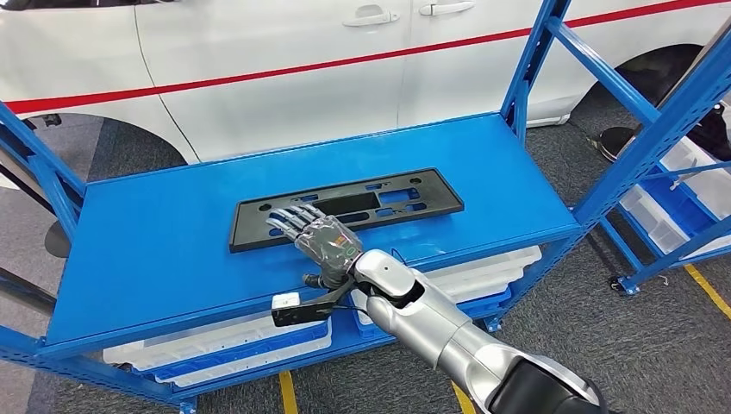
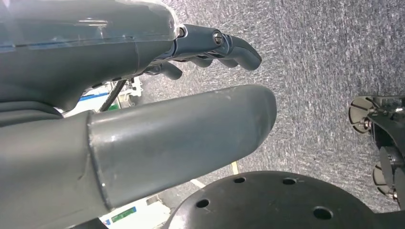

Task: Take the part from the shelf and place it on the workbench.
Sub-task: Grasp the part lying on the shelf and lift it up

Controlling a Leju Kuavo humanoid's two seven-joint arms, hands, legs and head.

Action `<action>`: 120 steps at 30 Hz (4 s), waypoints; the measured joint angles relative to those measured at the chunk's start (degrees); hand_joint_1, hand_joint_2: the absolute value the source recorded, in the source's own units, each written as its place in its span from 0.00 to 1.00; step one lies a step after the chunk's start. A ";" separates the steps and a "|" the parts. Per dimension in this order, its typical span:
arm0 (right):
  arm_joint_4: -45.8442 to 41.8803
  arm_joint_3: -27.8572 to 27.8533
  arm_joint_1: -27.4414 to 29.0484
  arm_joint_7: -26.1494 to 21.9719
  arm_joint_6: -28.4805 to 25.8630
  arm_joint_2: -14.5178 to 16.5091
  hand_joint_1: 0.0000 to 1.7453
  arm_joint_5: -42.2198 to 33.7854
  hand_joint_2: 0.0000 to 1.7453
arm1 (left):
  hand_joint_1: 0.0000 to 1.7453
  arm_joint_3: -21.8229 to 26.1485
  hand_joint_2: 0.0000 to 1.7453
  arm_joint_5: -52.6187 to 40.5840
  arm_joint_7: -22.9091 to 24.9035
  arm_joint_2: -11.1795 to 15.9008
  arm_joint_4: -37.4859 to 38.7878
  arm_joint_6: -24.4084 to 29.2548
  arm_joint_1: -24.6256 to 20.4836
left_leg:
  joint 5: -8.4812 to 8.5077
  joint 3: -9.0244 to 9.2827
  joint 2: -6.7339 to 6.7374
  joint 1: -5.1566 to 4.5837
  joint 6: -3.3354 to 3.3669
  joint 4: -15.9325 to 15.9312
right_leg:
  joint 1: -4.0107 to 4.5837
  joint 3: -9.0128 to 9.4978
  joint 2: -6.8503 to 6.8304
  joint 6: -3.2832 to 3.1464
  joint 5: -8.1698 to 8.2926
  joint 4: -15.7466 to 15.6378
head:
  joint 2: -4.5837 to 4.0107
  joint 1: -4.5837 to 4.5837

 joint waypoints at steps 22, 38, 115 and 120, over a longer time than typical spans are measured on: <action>17.26 -5.40 -6.18 12.24 -9.07 2.01 0.00 16.25 1.00 | 0.00 0.00 0.00 0.00 -1.01 -0.01 0.00 -0.83 0.08 | 0.00 0.00 0.01 0.00 0.00 0.04 | 0.00 -0.01 0.01 0.02 0.01 0.00 | 0.00 -0.01; 20.87 -9.01 -6.23 9.23 -6.34 2.24 1.00 16.14 1.00 | 0.00 0.00 0.00 0.00 -1.03 0.00 0.00 -0.78 0.13 | -0.01 0.02 0.02 0.00 0.00 0.05 | 0.01 -0.01 0.02 0.04 0.03 0.00 | 0.00 -0.01; -7.98 -9.45 3.71 -3.89 -17.92 -2.66 1.00 12.36 1.00 | 0.00 1.27 1.00 0.00 -0.01 -0.40 0.13 -1.01 0.14 | 0.32 -0.10 0.77 0.65 0.90 0.33 | -0.81 -6.82 0.00 2.22 1.08 4.15 | 0.00 0.02; -8.03 -9.30 3.89 -3.60 -18.03 -3.16 1.00 12.53 1.00 | 0.00 1.27 1.00 0.00 -0.01 -0.44 0.13 -1.03 0.19 | 3.37 -4.56 0.89 0.49 1.19 0.93 | -0.94 -8.40 0.00 2.94 -6.05 17.24 | 0.00 0.01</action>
